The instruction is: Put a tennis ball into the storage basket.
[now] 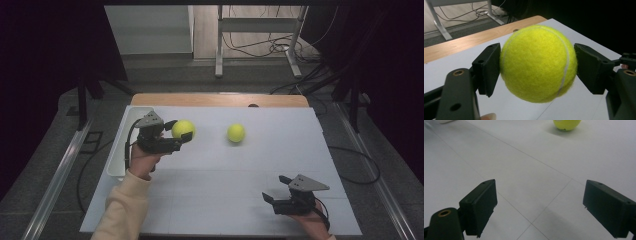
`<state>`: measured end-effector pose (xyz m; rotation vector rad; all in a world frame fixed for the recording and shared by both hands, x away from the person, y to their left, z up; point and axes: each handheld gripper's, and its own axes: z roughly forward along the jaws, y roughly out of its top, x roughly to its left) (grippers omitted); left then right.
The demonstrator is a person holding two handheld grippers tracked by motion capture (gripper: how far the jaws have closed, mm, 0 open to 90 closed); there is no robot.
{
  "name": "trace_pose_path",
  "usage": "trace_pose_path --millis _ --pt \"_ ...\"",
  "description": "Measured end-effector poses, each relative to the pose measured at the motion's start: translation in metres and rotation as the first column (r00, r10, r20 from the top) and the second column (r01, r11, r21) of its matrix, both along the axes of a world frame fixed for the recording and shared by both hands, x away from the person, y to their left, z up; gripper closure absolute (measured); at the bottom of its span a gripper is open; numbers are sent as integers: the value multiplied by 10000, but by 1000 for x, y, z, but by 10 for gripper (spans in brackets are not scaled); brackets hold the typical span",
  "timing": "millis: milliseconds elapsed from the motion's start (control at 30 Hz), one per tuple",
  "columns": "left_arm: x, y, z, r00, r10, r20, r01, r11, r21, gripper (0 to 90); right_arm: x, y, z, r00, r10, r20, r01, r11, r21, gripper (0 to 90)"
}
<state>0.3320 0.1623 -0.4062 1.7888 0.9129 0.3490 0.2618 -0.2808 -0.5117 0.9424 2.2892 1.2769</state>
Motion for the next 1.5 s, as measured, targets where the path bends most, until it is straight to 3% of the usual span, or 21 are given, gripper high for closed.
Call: trace_pose_path --millis 700,1500 --pt "3 24 0 9978 660 -103 -662 9976 -198 265 0 0 0 10000 -11 9 11 10000 -15 127" --pt "7 50 -2 9906 1354 -216 -1362 9896 -453 265 0 0 0 10000 -17 8 17 10000 -27 127"
